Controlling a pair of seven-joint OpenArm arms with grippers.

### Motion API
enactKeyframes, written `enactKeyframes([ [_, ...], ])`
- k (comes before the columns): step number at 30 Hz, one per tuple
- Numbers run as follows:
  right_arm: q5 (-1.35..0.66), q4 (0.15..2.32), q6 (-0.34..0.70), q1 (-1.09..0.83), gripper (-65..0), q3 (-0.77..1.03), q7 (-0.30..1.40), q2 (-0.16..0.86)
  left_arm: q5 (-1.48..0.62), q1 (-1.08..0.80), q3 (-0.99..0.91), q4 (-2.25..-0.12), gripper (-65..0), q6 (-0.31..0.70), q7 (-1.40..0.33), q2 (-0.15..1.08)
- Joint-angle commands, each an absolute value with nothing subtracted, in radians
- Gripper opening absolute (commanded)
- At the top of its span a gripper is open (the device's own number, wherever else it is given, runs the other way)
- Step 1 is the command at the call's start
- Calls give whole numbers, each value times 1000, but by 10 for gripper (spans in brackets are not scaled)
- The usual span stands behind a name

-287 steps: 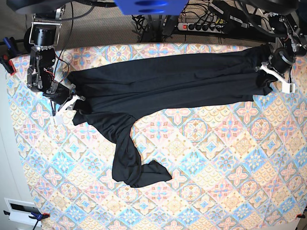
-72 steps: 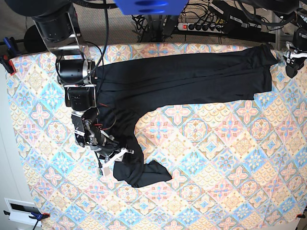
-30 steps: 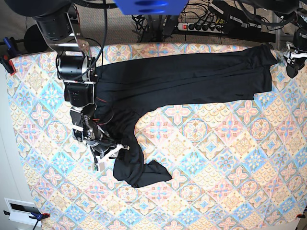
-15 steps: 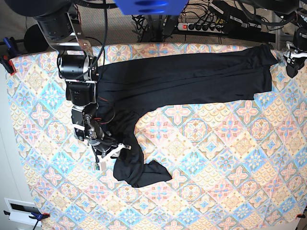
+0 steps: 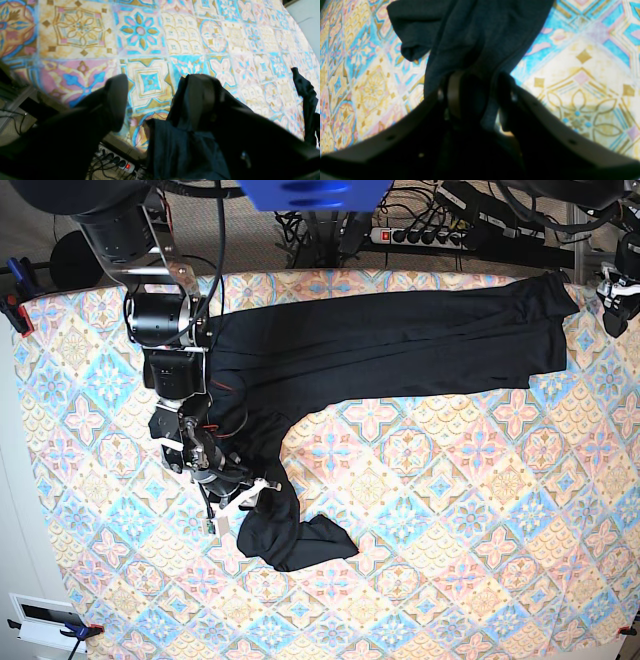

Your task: Layout the t-shirt on the table in an organized manner, then fold the t-shirt properly

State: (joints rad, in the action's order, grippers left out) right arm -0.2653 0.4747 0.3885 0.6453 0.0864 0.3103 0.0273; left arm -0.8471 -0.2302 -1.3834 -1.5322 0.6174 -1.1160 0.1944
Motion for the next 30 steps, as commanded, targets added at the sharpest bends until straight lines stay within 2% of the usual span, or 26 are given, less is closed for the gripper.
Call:
enactKeyframes([
  [1,-265,486,394,668,-455,87,318,27,-869,-234,-1388,-1547,-274,619,-1098,216],
  [3,-265,486,394,668,-516,87,318,27,-869,-234,-1388,-1547,-275,619,-1098,216],
  [6,-265,486,394,668,-644,87,318,27,-869,-234,-1388,-1547,-275,619,-1098,216],
  [16,-263,524,394,625,-650,87,318,27,-869,-234,-1388,-1547,-275,619,-1098,216],
  [25,-263,878,394,524,-650,87,446,31,-868,-229,-1382,-1547,-275,619,-1098,216],
  [30,-262,1064,394,407,-650,87,496,31,-868,-228,-1380,-1547,-275,619,-1098,216],
])
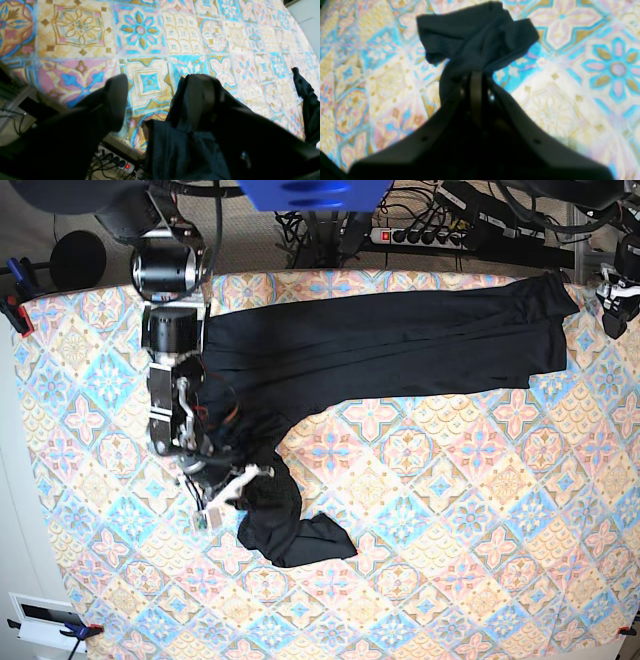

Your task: Layout the t-shirt on the table in an organized manner, then fold the t-shirt properly

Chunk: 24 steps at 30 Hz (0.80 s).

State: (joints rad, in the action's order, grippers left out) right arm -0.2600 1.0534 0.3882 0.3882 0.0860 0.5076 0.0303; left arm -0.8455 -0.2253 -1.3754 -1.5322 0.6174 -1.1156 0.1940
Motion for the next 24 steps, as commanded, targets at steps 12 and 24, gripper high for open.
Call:
enactKeyframes([
  [12,-260,1435,394,176,-650,87,527,31,-868,-228,-1379,-1547,-275,619,-1098,216],
  [24,-259,1765,394,-51,-650,82,564,31,-868,-226,-1333,-1546,-275,619,-1093,214],
])
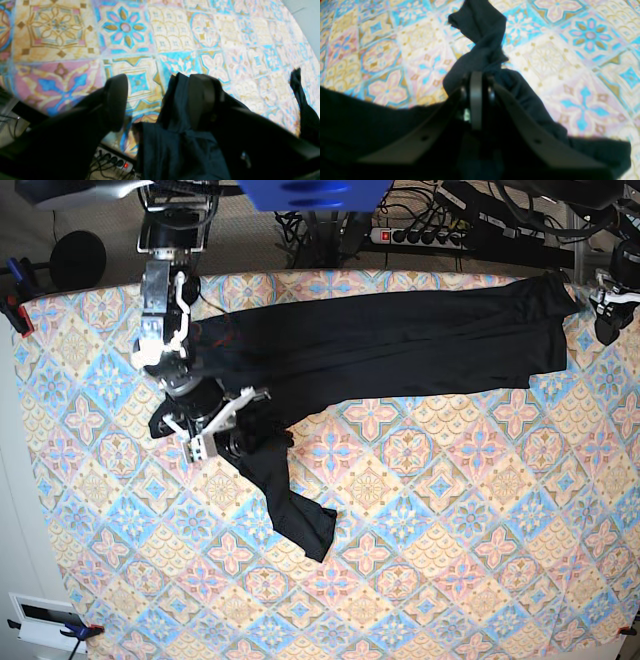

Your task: Layout the t-shirt on the table in an organized manner, then fold the t-shirt properly

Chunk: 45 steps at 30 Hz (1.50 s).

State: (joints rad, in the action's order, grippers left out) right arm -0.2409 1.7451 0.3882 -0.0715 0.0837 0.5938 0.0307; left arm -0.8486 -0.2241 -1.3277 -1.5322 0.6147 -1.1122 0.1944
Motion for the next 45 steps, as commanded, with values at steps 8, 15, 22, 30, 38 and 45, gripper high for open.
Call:
enactKeyframes([
  [8,-259,1920,394,-199,-650,79,564,28,-868,-226,-1333,-1546,-275,619,-1096,214],
  [15,-257,1960,394,-328,-650,65,561,28,-868,-226,-1333,-1546,-275,621,-1098,214],
  [22,-257,1982,394,-441,-650,-24,556,28,-868,-226,-1293,-1546,-275,621,-1092,216],
  [30,-257,1985,394,-447,-650,-179,555,28,-868,-226,-1274,-1546,-275,621,-1090,213],
  [38,-257,1985,364,-443,-650,-289,555,27,-868,-226,-1274,-1544,-275,621,-1090,213],
  [45,-257,1982,257,-406,-650,-374,553,27,-868,-226,-1273,-1544,-275,621,-1090,213],
])
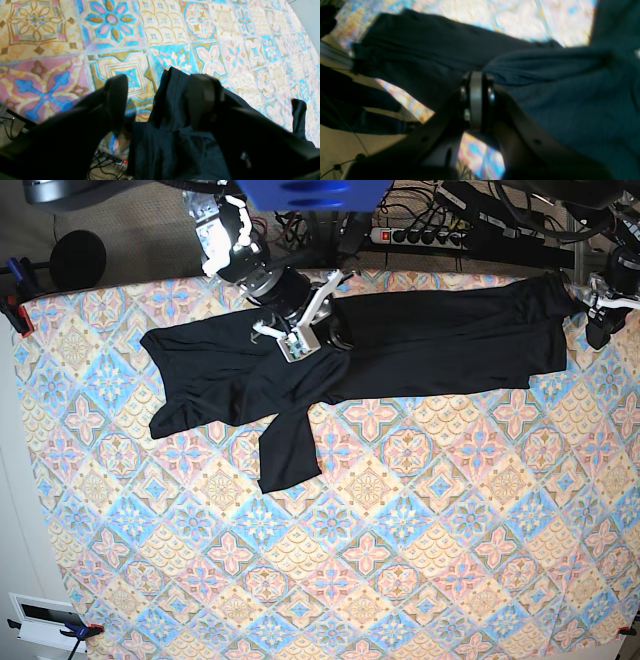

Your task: Layout the t-shirt on the table in an organized manner, then fold the t-shirt properly

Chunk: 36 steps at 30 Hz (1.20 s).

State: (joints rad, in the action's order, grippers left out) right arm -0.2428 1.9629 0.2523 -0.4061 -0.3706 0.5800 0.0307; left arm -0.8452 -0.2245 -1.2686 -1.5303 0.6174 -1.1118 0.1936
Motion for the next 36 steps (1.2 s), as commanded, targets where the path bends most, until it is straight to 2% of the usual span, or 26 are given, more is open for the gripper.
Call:
enactKeyframes([
  [1,-257,1982,257,-404,-650,-377,553,27,-868,-226,-1273,-1544,-275,621,-1090,213],
  [19,-259,1979,255,-401,-646,-383,561,27,-868,-226,-1273,-1544,-273,621,-1090,213],
  [28,-259,1979,255,-352,-471,-463,584,31,-866,-225,-1273,-1544,-273,621,-1090,213],
  [36,-259,1979,255,-272,-449,-605,584,33,-800,-185,-1273,-1544,-273,621,-1098,211],
])
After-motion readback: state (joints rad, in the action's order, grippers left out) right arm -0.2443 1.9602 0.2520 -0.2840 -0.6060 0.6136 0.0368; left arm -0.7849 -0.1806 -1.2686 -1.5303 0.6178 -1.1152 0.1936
